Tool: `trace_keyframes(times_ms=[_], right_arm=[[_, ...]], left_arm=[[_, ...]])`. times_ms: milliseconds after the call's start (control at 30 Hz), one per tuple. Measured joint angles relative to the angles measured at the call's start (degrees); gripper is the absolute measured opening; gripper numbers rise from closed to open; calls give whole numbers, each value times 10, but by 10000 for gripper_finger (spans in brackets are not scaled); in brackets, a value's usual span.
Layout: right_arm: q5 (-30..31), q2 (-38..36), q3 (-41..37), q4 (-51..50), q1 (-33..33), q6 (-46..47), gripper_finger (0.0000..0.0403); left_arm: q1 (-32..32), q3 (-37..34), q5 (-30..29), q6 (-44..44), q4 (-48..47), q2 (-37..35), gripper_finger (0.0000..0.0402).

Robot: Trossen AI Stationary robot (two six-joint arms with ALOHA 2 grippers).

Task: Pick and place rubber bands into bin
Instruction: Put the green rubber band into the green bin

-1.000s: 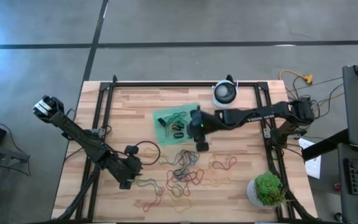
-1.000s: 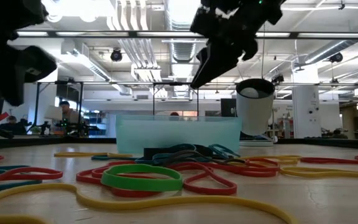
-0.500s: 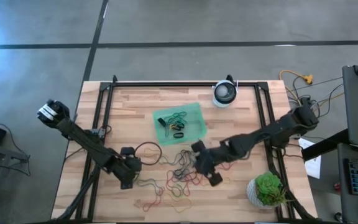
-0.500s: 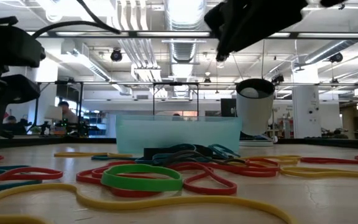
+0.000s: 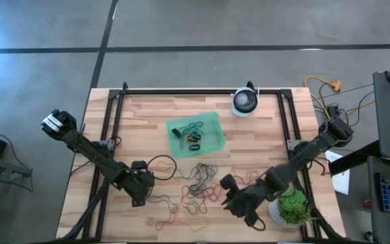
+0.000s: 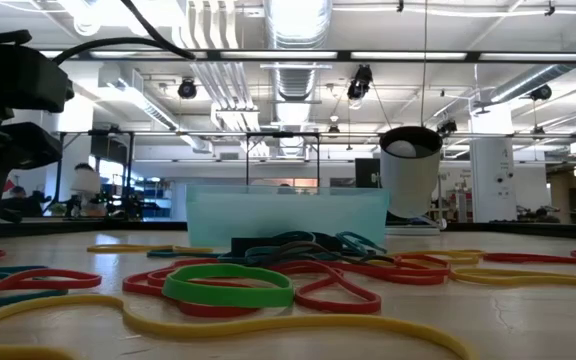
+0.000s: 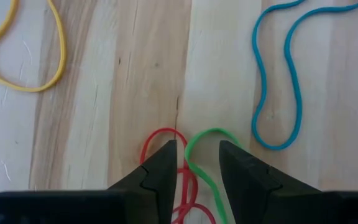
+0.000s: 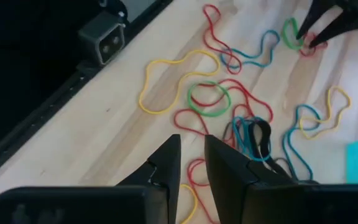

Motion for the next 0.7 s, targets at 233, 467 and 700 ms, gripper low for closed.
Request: trace_keyframes(times_ms=[233, 467, 700], right_arm=[[7, -1, 0, 15, 33, 1, 58], [22, 0, 0, 16, 41, 17, 59], [23, 1, -2, 17, 41, 19, 59]], left_arm=[[0, -2, 0, -1, 1, -2, 105], [0, -3, 0, -4, 6, 6, 105], [0, -3, 1, -4, 18, 26, 105]])
